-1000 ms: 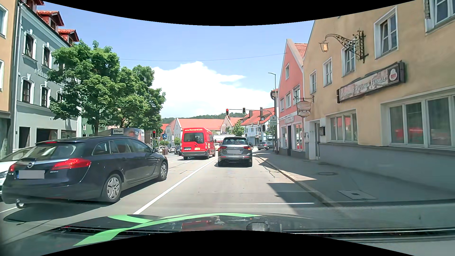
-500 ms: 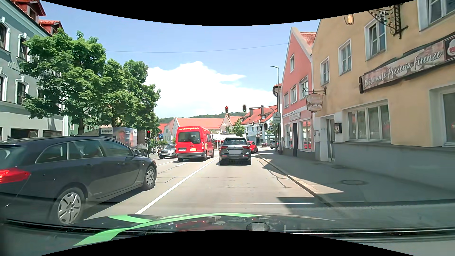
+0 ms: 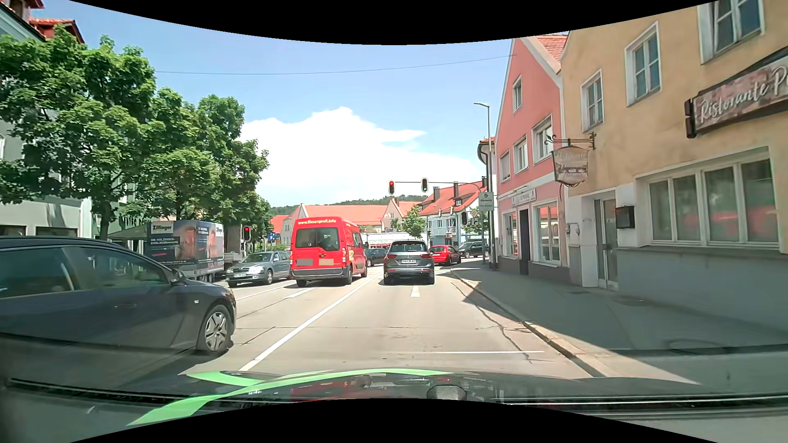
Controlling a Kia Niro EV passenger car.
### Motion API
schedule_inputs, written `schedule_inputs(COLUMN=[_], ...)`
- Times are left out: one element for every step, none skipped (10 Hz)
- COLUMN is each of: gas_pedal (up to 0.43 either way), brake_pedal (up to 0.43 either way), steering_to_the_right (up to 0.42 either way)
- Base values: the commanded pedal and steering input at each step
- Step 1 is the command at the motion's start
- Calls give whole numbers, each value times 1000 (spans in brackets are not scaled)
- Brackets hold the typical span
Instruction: Follow the waypoints while adhering to traffic rules and regulations
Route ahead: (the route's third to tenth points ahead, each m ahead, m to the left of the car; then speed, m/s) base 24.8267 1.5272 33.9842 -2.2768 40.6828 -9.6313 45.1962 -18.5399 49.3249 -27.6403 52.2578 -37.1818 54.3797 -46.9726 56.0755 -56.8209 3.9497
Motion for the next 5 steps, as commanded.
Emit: schedule_inputs(gas_pedal=[260, 260, 260, 248, 240], brake_pedal=[0, 0, 0, 0, 0], steering_to_the_right=[-11, -15, -17, -20, -20])
